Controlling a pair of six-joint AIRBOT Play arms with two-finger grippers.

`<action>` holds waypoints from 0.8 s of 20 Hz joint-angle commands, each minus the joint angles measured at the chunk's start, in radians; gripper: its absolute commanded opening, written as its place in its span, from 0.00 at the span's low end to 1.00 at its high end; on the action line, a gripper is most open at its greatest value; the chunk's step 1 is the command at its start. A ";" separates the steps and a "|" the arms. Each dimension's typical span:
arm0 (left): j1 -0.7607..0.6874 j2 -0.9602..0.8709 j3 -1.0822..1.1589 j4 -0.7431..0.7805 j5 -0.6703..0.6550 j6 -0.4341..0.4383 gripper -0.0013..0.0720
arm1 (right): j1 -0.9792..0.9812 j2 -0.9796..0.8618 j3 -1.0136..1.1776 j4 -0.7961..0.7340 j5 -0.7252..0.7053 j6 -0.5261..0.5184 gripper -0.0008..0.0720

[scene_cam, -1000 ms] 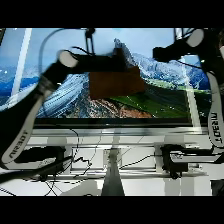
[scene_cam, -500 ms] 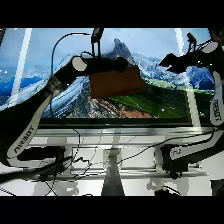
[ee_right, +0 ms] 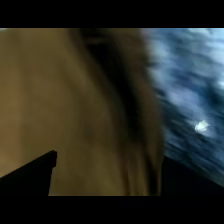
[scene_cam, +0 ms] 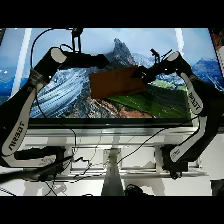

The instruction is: Fold the clothes and pants, and hang the long-sleeved shirts on hangers.

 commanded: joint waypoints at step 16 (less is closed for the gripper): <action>0.080 0.378 0.000 0.589 -0.271 0.014 0.49 | -0.425 0.487 -0.001 -0.599 -0.102 0.365 0.03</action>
